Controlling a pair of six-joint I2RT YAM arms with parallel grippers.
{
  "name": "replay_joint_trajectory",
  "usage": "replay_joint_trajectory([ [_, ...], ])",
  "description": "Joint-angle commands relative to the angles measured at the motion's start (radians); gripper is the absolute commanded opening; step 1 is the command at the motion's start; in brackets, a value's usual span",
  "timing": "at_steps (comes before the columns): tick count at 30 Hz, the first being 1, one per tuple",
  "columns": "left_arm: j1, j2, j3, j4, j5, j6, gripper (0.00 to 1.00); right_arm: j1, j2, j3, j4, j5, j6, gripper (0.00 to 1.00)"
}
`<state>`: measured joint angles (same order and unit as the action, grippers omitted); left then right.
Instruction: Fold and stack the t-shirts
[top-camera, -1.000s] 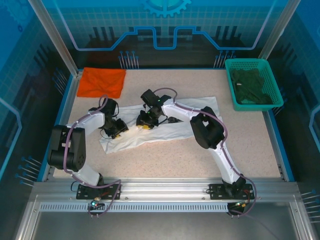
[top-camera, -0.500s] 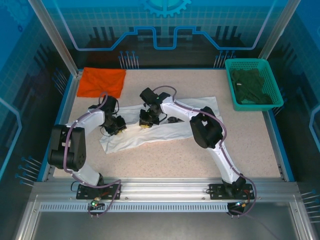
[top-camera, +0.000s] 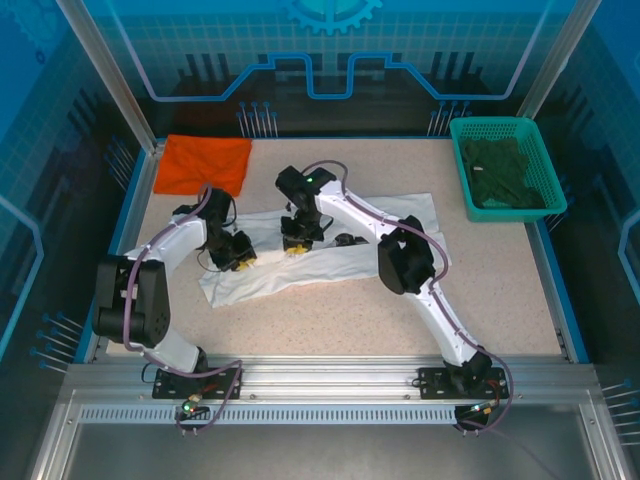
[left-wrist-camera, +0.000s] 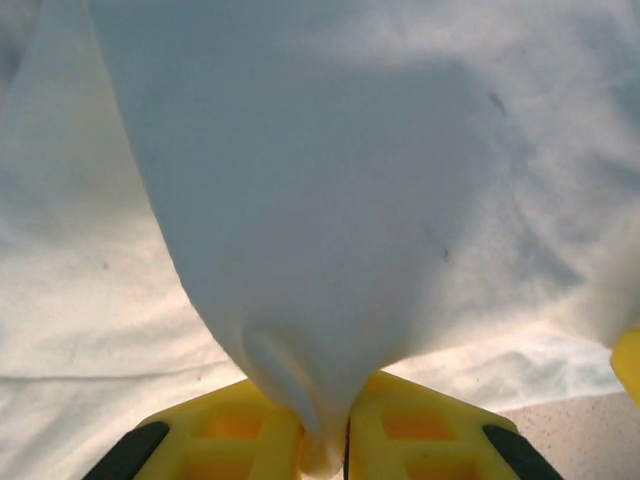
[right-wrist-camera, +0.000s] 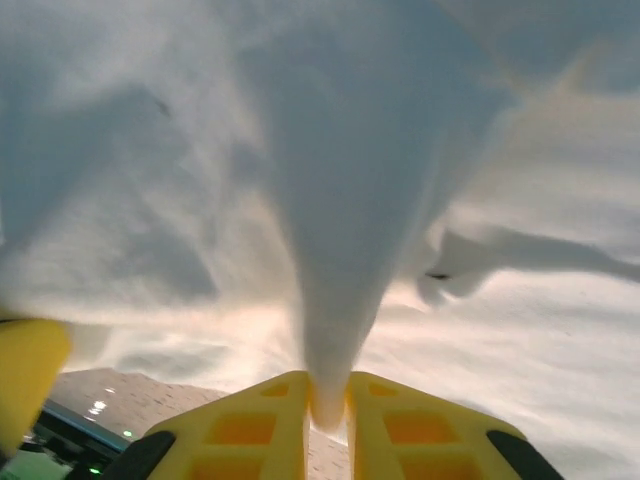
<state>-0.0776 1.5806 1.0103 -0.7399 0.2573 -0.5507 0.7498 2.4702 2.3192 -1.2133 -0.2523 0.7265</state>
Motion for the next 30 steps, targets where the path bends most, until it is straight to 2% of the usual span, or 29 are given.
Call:
replay_joint_trajectory([
  [1, 0.012, -0.026, -0.024, -0.058, 0.043, 0.035, 0.19, 0.001, 0.049, 0.032, -0.132, -0.009, -0.065, 0.22],
  [5, 0.038, -0.039, -0.045, -0.069, 0.042, 0.042, 0.19, 0.006, 0.074, 0.049, -0.138, -0.014, -0.071, 0.22],
  [11, 0.061, -0.069, -0.084, -0.072, 0.040, 0.026, 0.23, 0.006, 0.086, 0.081, -0.119, -0.034, -0.050, 0.31],
  [15, 0.062, -0.060, -0.081, -0.052, 0.059, 0.003, 0.24, 0.001, -0.003, -0.096, 0.103, -0.145, 0.017, 0.39],
  [17, 0.062, -0.052, -0.080, -0.048, 0.050, -0.001, 0.23, 0.002, -0.045, -0.176, 0.197, -0.146, 0.041, 0.41],
  [22, 0.062, -0.046, -0.123, -0.038, 0.027, -0.006, 0.23, -0.009, -0.084, -0.241, 0.239, -0.125, 0.051, 0.42],
  [27, 0.062, -0.032, -0.152, -0.043, 0.016, 0.004, 0.24, -0.017, -0.211, -0.412, 0.407, -0.164, 0.077, 0.41],
  [30, 0.063, -0.027, -0.149, -0.053, 0.006, 0.005, 0.28, -0.024, -0.232, -0.460, 0.448, -0.188, 0.096, 0.41],
])
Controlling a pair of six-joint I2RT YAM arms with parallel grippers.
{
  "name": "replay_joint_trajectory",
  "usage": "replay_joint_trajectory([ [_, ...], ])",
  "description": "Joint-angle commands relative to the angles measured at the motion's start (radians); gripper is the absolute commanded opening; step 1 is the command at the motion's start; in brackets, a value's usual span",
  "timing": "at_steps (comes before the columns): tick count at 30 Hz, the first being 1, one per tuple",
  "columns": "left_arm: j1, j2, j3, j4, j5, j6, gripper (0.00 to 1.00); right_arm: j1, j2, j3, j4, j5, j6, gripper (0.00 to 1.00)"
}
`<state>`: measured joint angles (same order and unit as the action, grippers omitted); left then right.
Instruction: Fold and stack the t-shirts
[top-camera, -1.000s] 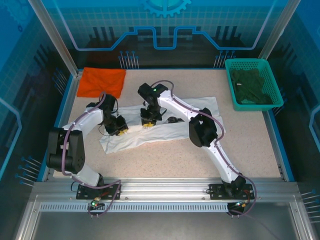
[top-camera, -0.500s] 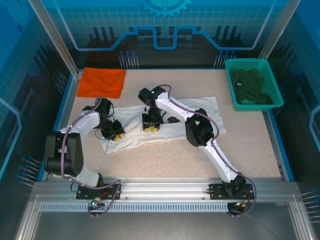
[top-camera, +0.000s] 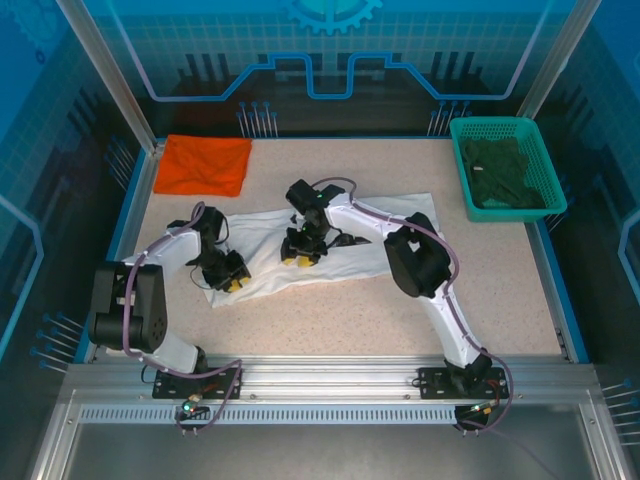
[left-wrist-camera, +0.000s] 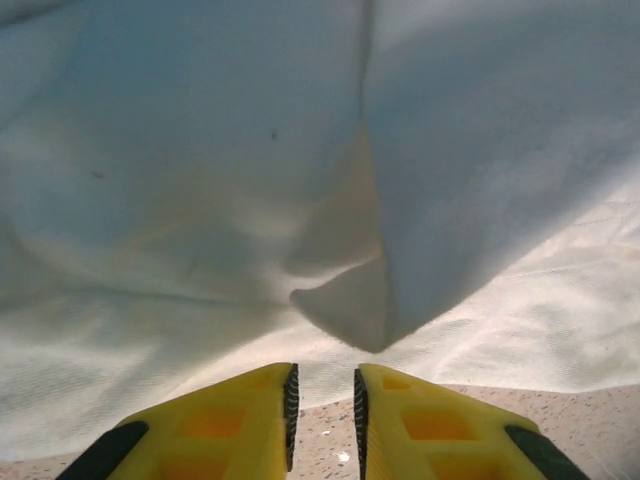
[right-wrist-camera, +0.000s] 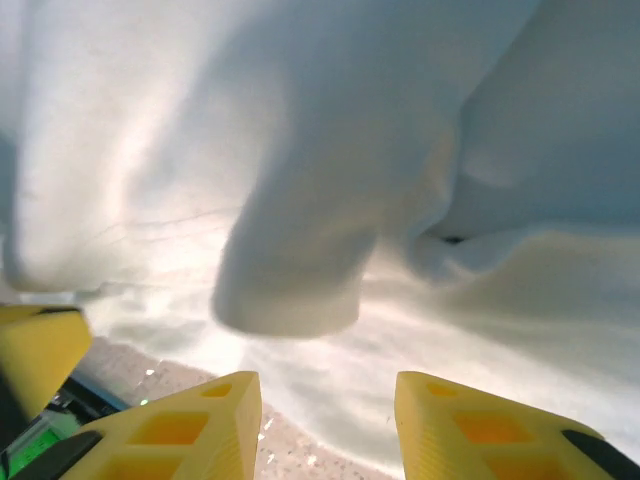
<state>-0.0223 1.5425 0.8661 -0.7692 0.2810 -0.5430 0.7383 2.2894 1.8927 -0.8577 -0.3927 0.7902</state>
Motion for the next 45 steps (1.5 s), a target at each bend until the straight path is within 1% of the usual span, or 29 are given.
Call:
replay_joint_trajectory([
  [1, 0.007, 0.007, -0.003, -0.022, -0.024, -0.004, 0.29, -0.014, -0.051, -0.038, 0.090, -0.045, 0.036, 0.40],
  [6, 0.007, -0.006, 0.040, -0.031, -0.064, -0.015, 0.35, -0.017, -0.030, -0.038, 0.105, -0.050, 0.063, 0.39],
  [11, 0.007, 0.006, 0.053, -0.032, -0.075, -0.011, 0.34, -0.020, 0.028, 0.020, 0.087, -0.035, 0.066, 0.38],
  [18, 0.008, 0.028, 0.024, -0.012, -0.094, 0.006, 0.33, -0.019, 0.104, 0.104, -0.009, 0.028, 0.042, 0.37],
  [23, 0.007, 0.034, 0.000, 0.008, -0.103, 0.003, 0.33, -0.016, 0.153, 0.169, -0.100, 0.059, 0.009, 0.33],
  [26, 0.007, 0.036, -0.007, 0.018, -0.096, -0.002, 0.33, -0.011, 0.142, 0.165, -0.105, 0.082, -0.002, 0.26],
  [28, 0.007, 0.036, -0.006, 0.022, -0.093, -0.003, 0.33, -0.009, 0.127, 0.161, -0.104, 0.097, -0.009, 0.24],
  [30, 0.007, 0.036, -0.002, 0.025, -0.086, -0.004, 0.33, -0.010, 0.114, 0.164, -0.115, 0.107, -0.015, 0.20],
  [32, 0.007, 0.038, 0.003, 0.027, -0.085, -0.009, 0.32, -0.009, 0.105, 0.171, -0.128, 0.112, -0.022, 0.19],
  [34, 0.007, 0.040, 0.007, 0.029, -0.079, -0.009, 0.32, -0.009, 0.101, 0.185, -0.157, 0.124, -0.028, 0.18],
  [38, 0.007, 0.045, 0.013, 0.031, -0.077, -0.008, 0.32, 0.006, 0.127, 0.294, -0.293, 0.192, -0.068, 0.19],
  [42, 0.007, 0.058, 0.013, 0.036, -0.078, -0.005, 0.32, 0.025, 0.177, 0.394, -0.406, 0.233, -0.101, 0.23],
  [45, 0.008, 0.066, 0.012, 0.038, -0.075, -0.005, 0.32, 0.032, 0.191, 0.391, -0.427, 0.252, -0.102, 0.28],
])
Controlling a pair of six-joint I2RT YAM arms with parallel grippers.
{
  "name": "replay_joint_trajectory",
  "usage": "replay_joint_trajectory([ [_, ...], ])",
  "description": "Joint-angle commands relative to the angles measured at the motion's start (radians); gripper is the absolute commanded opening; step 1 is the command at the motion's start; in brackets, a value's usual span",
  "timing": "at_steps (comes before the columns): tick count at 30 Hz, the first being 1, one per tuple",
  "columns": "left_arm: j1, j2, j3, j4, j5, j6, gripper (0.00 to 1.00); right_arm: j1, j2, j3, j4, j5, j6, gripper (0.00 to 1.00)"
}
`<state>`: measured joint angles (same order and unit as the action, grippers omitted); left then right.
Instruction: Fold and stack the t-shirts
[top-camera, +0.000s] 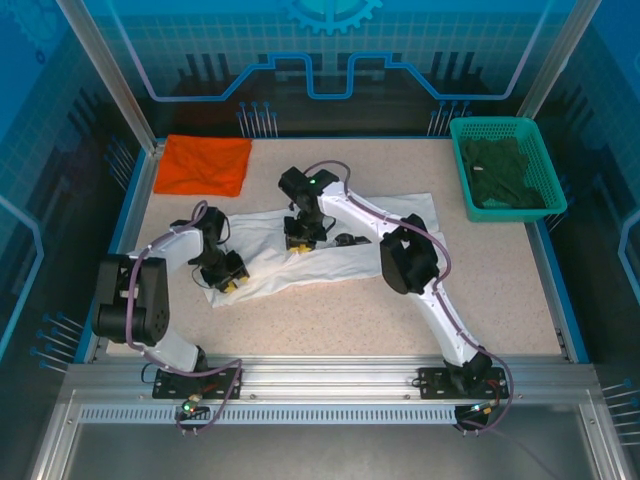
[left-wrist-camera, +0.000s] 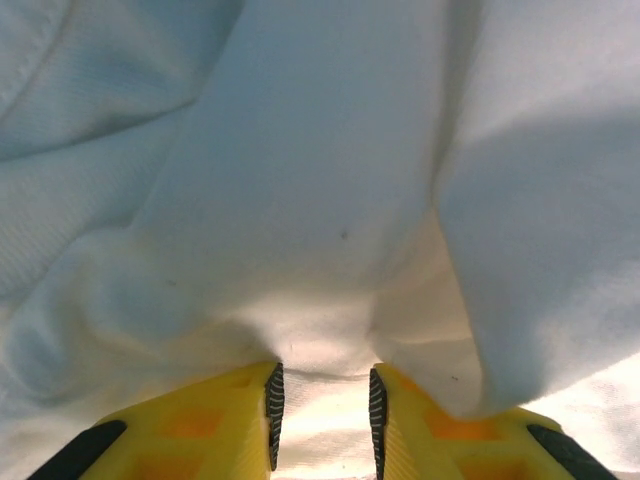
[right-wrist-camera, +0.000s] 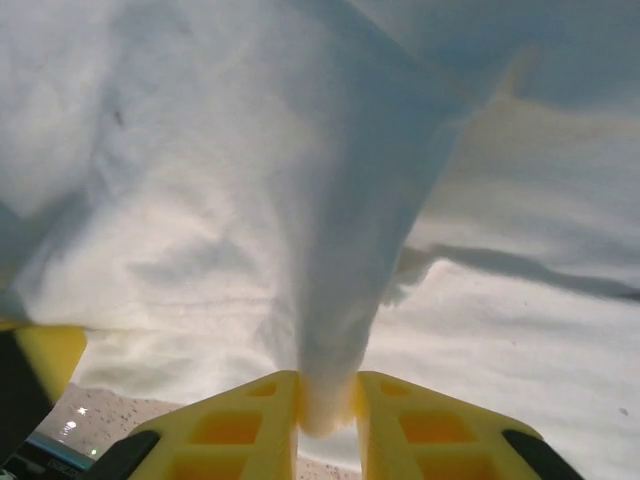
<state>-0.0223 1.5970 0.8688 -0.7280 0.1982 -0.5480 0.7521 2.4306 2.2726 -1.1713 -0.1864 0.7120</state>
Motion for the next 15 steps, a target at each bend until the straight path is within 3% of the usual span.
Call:
replay_joint_trajectory([
  [1, 0.007, 0.009, 0.009, -0.004, 0.007, 0.001, 0.32, 0.019, 0.052, 0.006, -0.113, 0.043, -0.025, 0.29],
  [11, 0.007, -0.100, 0.137, -0.085, 0.029, -0.045, 0.33, 0.003, 0.026, -0.008, -0.118, 0.010, -0.049, 0.36],
  [15, -0.003, -0.116, 0.257, -0.090, 0.037, -0.072, 0.33, -0.035, -0.084, -0.110, -0.019, -0.062, -0.049, 0.33],
])
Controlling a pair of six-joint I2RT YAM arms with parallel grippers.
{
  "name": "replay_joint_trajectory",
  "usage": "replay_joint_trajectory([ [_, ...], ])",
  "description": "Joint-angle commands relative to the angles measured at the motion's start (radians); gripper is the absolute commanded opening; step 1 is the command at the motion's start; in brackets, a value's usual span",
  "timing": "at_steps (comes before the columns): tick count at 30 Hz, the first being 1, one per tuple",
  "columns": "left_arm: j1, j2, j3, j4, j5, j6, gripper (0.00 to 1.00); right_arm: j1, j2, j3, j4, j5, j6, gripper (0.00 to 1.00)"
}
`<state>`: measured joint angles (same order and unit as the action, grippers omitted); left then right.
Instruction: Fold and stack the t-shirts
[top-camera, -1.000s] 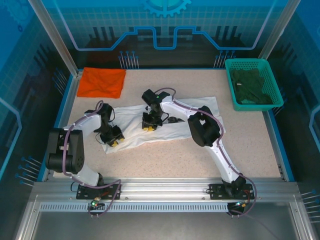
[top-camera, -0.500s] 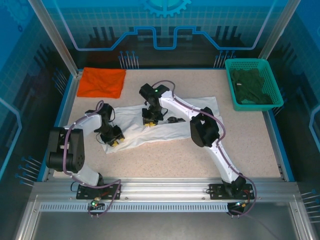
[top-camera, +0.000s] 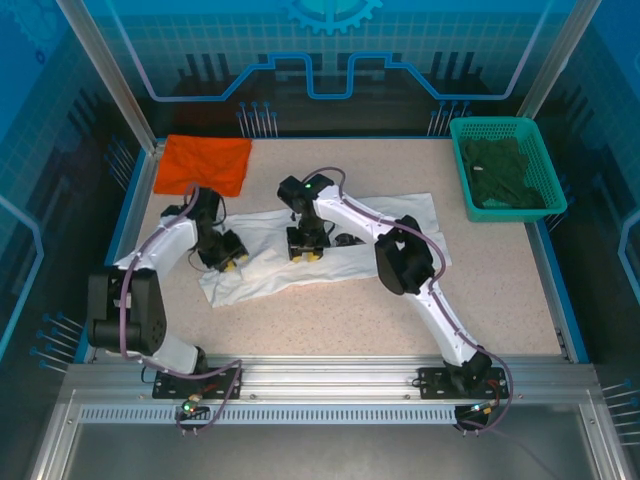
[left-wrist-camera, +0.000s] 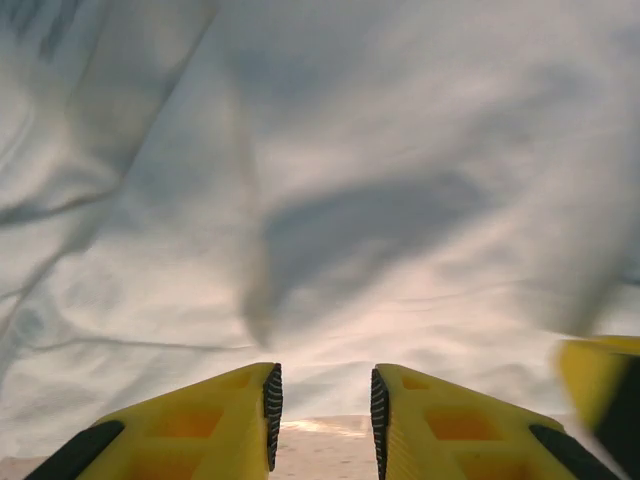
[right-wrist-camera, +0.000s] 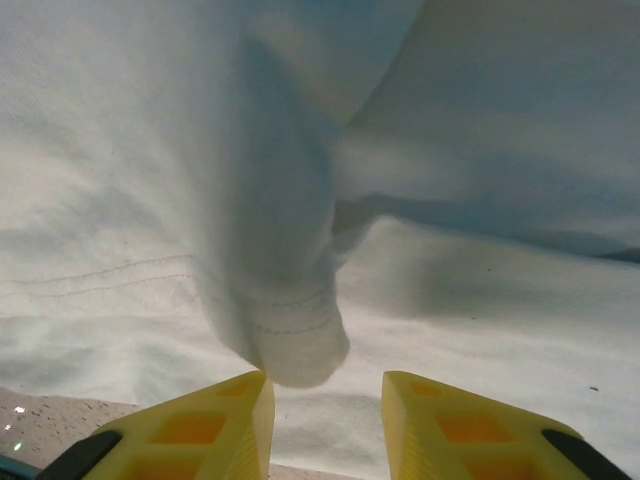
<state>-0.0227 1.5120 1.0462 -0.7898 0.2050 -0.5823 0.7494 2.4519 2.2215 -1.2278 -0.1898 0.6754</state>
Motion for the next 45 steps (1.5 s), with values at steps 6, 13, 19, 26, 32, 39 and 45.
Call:
replay_joint_trajectory([
  [6, -0.062, 0.112, 0.191, 0.034, 0.046, -0.033, 0.24, -0.082, -0.158, -0.146, 0.225, -0.238, 0.054, 0.27],
  [13, -0.091, 0.310, 0.166, 0.142, 0.031, -0.047, 0.21, -0.079, 0.015, -0.031, 0.250, -0.291, 0.116, 0.22],
  [19, -0.083, 0.396, 0.119, 0.125, -0.168, -0.020, 0.24, -0.096, 0.056, -0.086, 0.238, -0.250, 0.076, 0.22],
  [26, -0.049, 0.351, 0.170, 0.070, -0.265, -0.007, 0.36, -0.144, -0.054, -0.203, 0.290, -0.267, 0.077, 0.34],
  [32, -0.049, 0.271, 0.278, 0.004, -0.233, -0.040, 0.61, -0.218, -0.267, -0.323, 0.385, -0.277, 0.087, 0.42],
  [39, -0.049, 0.311, 0.295, 0.015, -0.145, -0.105, 0.56, -0.468, -0.399, -0.530, 0.360, -0.054, 0.044, 0.41],
  [45, -0.052, 0.485, 0.387, -0.020, -0.146, -0.104, 0.55, -0.602, -0.292, -0.509, 0.345, 0.083, -0.023, 0.40],
])
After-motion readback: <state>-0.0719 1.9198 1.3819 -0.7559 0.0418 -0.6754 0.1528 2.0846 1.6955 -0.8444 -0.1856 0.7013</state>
